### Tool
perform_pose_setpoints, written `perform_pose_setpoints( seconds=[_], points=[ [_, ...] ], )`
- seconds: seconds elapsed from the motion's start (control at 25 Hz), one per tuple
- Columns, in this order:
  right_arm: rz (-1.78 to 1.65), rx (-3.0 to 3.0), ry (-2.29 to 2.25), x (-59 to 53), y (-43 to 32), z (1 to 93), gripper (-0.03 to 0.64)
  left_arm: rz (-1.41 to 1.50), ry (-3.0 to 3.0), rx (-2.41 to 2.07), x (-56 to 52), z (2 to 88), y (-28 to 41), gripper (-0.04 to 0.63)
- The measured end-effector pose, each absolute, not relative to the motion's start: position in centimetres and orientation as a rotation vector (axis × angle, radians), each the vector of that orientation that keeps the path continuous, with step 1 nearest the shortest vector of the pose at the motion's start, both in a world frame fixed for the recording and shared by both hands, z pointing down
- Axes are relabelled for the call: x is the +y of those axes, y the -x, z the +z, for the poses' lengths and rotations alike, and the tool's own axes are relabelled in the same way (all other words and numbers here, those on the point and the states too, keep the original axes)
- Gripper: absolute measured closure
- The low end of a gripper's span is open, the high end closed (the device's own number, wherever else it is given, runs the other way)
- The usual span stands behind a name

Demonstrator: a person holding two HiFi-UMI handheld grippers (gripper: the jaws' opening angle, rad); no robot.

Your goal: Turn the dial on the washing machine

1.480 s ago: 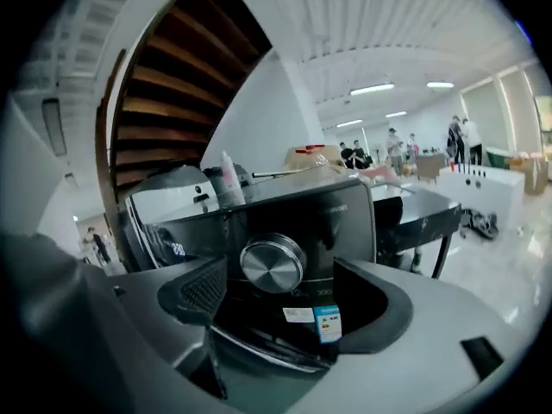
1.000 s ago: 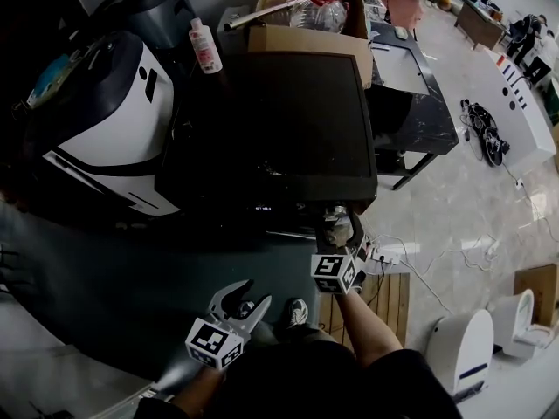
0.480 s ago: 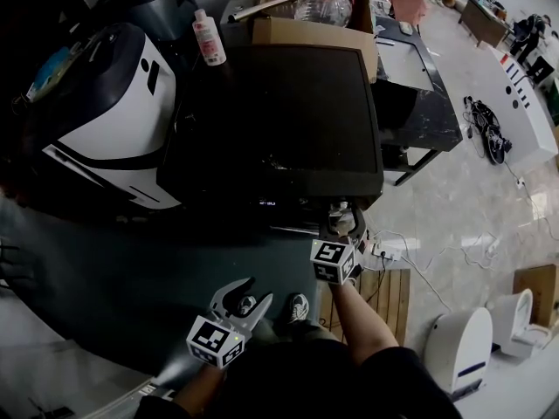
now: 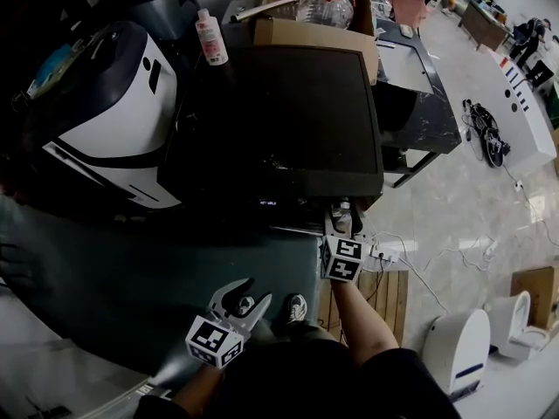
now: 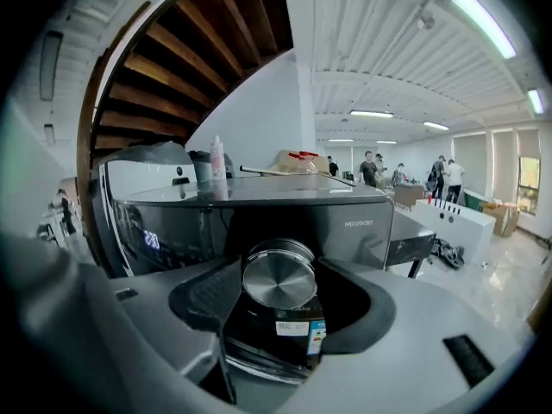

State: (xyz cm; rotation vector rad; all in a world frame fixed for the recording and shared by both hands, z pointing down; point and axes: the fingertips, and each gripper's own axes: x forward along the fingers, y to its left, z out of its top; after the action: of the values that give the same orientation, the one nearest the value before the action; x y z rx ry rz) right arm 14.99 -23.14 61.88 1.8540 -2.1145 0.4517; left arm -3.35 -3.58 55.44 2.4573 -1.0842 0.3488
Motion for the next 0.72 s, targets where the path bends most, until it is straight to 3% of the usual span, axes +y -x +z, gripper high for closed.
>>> perform_pose_setpoints(
  seconds=[0.32, 0.44, 0.72],
  points=[
    [0.617, -2.189, -1.86, -23.2, -15.3, 62.0, 0.341, 0.351, -2.47, -1.076, -3.4, 55.4, 3.1, 0.407],
    [0.608, -2.18, -1.839, -23.0, -15.3, 62.3, 0.274, 0.348, -2.473, -1.075, -3.3, 55.4, 3.0, 0.407],
    [0.646, -2.194, -1.859, -21.9, -16.1, 61.3, 0.278, 0.33, -2.472, -1.075, -4.2, 54.7, 3.2, 0.407]
  ],
)
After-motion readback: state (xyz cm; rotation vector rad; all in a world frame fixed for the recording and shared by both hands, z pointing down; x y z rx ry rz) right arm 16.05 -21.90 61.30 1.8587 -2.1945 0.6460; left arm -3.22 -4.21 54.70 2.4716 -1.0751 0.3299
